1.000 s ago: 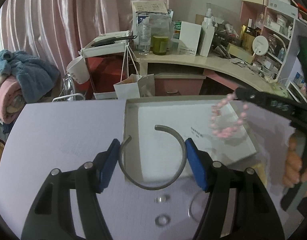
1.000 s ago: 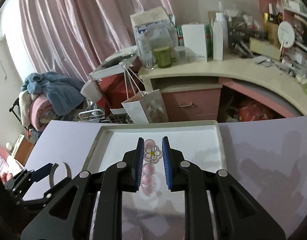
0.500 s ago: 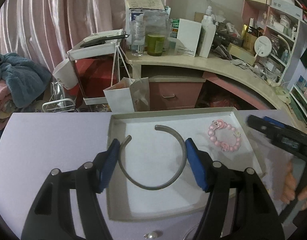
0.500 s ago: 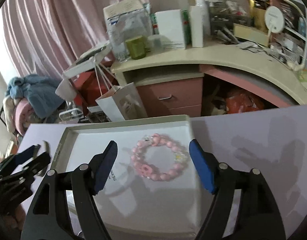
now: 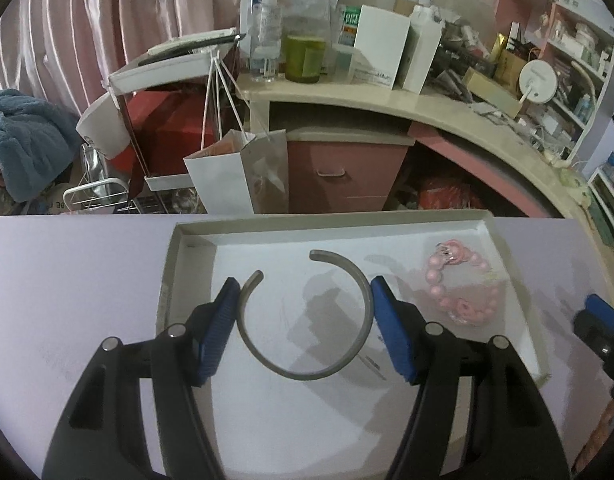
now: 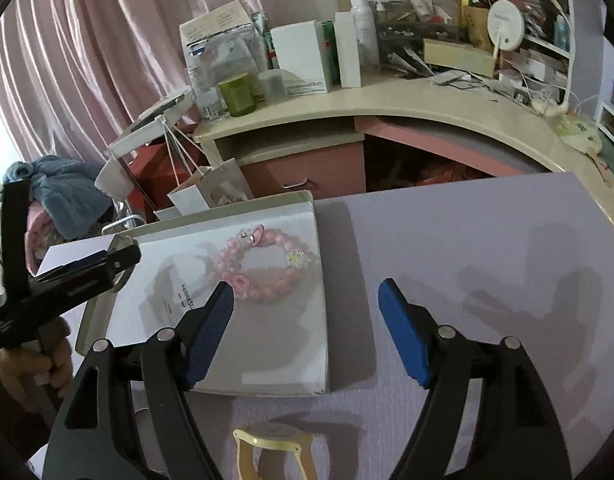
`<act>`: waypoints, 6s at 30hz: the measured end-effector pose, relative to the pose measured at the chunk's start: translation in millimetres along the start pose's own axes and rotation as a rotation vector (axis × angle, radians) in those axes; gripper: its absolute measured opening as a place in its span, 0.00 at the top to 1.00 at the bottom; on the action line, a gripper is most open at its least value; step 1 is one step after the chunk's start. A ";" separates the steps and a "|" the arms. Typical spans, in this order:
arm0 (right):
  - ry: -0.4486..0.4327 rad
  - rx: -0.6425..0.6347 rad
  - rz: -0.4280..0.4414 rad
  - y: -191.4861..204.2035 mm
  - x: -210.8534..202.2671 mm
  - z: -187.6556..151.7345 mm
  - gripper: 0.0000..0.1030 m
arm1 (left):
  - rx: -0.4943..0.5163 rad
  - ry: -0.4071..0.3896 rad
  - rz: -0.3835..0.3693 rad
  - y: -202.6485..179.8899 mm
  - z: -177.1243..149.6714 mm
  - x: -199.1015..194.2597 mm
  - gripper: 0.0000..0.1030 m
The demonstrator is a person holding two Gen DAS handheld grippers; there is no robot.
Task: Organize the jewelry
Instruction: 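Carry the pink bracelet into the tray with the right gripper while the left gripper carries the silver cuff there, then open both grippers and withdraw them from the tray, then grasp the dark red bead strand with the right gripper while the left grasps silver earrings, then place the red strand and silver earrings into the tray, opening both grippers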
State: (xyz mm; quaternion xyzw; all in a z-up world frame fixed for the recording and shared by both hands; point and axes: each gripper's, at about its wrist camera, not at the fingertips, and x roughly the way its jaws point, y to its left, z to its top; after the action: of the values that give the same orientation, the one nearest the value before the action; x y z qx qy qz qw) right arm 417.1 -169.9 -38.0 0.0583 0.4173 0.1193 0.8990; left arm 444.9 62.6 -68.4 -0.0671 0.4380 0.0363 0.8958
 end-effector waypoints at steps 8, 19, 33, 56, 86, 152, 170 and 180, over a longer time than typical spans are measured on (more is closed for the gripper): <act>-0.007 0.012 -0.007 -0.8 -3.9 -4.3 0.26 | 0.020 0.013 0.000 -7.2 5.6 11.6 0.27; -0.063 -0.012 -0.019 3.0 -49.6 -29.8 0.26 | -0.005 -0.147 -0.013 10.4 -29.1 -81.9 0.14; -0.051 -0.034 -0.033 13.7 -108.0 -108.8 0.25 | -0.095 -0.173 0.114 62.4 -151.6 -174.6 0.04; 0.031 -0.053 -0.111 4.9 -113.1 -201.9 0.25 | -0.069 -0.098 0.108 45.5 -258.8 -206.4 0.04; 0.038 -0.035 -0.044 11.1 -92.4 -178.4 0.92 | -0.055 -0.043 0.035 39.3 -238.8 -169.4 0.04; -0.120 -0.112 0.131 64.3 -41.2 -9.2 0.92 | 0.040 -0.181 -0.136 11.7 -29.0 -141.1 0.91; -0.114 -0.054 0.083 35.9 -20.3 -3.9 0.47 | 0.035 -0.153 -0.133 19.3 -14.1 -102.8 0.91; -0.089 0.005 0.056 14.4 -23.1 -15.7 0.47 | 0.037 -0.120 -0.130 12.5 -7.6 -78.4 0.90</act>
State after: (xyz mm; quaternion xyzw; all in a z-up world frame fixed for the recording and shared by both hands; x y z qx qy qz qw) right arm 388.3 -162.1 -28.2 0.0776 0.3752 0.1405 0.9129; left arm 389.3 73.3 -12.2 -0.0766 0.3787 -0.0258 0.9220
